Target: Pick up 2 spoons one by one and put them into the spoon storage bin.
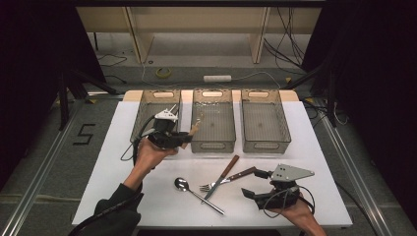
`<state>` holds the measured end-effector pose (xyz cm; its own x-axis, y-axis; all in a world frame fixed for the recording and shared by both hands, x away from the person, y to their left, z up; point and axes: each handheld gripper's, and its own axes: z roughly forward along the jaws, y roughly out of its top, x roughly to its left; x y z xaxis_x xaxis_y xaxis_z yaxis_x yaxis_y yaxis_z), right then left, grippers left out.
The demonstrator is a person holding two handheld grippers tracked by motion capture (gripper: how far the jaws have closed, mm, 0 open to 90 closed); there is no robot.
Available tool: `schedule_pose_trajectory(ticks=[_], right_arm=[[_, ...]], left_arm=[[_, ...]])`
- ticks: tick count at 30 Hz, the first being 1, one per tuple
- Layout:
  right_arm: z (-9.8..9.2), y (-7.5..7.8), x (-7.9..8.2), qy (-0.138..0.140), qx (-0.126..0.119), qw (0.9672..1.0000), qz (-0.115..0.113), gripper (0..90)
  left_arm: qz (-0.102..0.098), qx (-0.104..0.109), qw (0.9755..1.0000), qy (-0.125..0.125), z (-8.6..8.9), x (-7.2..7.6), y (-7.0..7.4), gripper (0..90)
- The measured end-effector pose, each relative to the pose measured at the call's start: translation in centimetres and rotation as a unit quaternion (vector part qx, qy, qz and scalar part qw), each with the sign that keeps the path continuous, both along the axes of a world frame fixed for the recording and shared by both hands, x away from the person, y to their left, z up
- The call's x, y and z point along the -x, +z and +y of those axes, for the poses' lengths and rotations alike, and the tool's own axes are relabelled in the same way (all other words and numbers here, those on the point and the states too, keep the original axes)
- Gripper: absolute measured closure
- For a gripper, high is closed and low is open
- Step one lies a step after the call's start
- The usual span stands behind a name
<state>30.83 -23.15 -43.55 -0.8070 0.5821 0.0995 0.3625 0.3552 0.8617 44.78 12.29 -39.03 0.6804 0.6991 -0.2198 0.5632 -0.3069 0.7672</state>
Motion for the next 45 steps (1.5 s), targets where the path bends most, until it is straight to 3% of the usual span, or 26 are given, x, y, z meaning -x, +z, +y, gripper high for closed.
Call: schedule_pose_trajectory(ticks=[6,9,22,24,29,32,36,45], right_arm=[[0.0,0.0,0.0,0.001,0.0,1.0,-0.001,24.3],[0.0,0.0,0.0,0.001,-0.001,1.0,-0.001,24.3],[0.0,0.1,0.1,0.004,-0.001,1.0,-0.001,24.4],[-0.1,0.1,0.1,0.003,-0.003,1.0,0.0,24.3],[-0.1,0.1,0.0,0.004,-0.003,1.0,0.0,24.3],[-0.1,0.1,0.0,0.003,-0.004,1.0,0.001,24.3],[0.0,0.1,0.1,0.005,-0.001,1.0,0.0,24.3],[0.0,0.0,0.0,0.005,-0.003,1.0,0.001,24.3]], left_arm=[[0.001,0.003,0.9999,0.01,-1.1,-1.6,0.2,75.1],[0.009,0.018,0.9996,0.021,-1.2,-2.5,0.2,75.1],[0.011,0.009,0.9996,0.026,-3.4,-4.4,0.2,75.0],[0.021,0.025,0.999,0.03,-3.5,-4.7,-0.2,75.0],[0.02,0.009,0.9991,0.036,-4.0,-5.1,-1.0,75.0],[0.022,0.017,0.9988,0.039,-4.1,-5.2,-1.0,75.0],[0.019,0.003,0.999,0.04,-4.5,-5.3,-0.9,74.9],[0.04,-0.005,0.9972,0.063,-4.7,-6.1,-2.0,74.7]])
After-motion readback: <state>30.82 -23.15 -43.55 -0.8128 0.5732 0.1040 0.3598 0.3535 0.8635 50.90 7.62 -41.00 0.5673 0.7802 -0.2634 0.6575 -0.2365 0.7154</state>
